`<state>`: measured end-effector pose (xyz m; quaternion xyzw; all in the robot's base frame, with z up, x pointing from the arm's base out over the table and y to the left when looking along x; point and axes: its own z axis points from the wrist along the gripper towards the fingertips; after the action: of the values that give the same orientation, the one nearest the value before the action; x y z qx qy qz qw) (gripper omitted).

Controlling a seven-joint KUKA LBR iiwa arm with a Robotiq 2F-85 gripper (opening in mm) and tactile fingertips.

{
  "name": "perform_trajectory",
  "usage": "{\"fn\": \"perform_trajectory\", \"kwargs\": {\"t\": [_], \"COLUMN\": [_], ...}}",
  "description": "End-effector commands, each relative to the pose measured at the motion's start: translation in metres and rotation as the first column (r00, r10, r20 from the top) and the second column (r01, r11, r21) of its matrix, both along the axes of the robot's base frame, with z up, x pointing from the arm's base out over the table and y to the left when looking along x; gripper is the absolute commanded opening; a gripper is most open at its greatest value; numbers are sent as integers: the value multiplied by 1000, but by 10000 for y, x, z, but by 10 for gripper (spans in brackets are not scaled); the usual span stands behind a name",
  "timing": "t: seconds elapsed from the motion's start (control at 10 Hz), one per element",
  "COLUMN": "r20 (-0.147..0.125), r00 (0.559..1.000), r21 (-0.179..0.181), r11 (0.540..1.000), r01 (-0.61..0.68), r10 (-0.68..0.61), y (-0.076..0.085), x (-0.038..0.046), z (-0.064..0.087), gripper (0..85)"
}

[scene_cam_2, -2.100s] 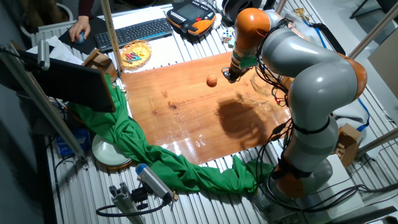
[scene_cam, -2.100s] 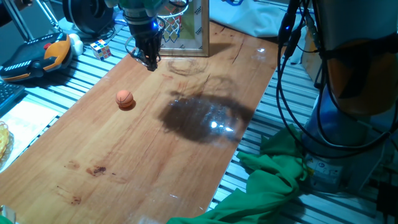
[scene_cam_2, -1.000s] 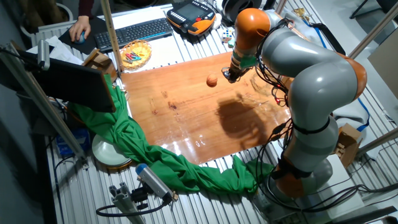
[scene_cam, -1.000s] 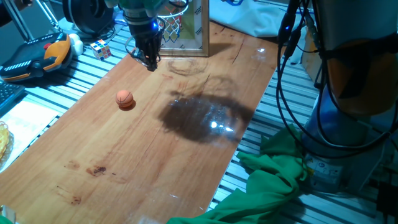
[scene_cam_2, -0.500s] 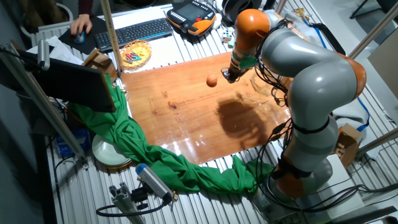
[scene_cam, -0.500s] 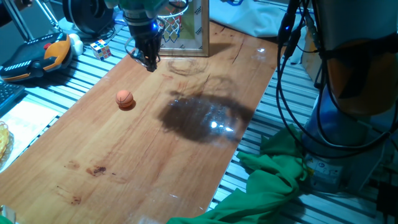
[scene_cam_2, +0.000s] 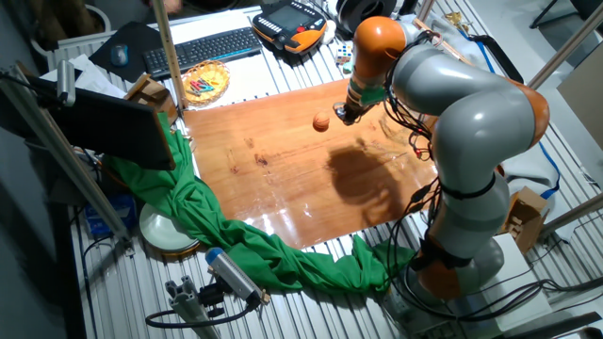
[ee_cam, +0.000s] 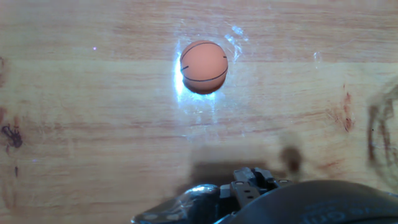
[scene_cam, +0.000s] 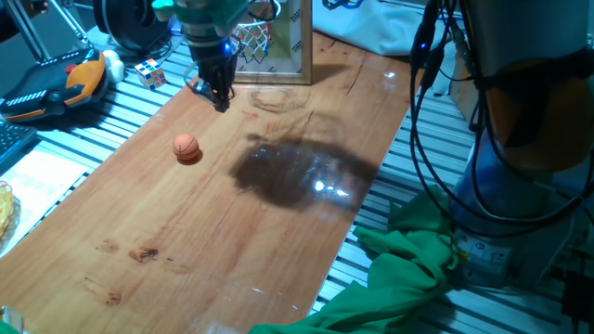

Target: Grab a basketball, release it and shoot it into the basket

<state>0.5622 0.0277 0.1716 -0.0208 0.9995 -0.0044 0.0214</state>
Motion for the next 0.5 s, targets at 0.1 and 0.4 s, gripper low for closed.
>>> {"fn": "perform_trajectory", "kwargs": {"t": [0.1,0.4], "r20": [13,19], "r00": [1000,1000], "r21": [6,4], "r11": [1000,1000], "r01": [-1,-8], "r10": [1,8], "y": [5,46], "x": [60,127], "z": [-93,-210], "gripper": [7,7]}}
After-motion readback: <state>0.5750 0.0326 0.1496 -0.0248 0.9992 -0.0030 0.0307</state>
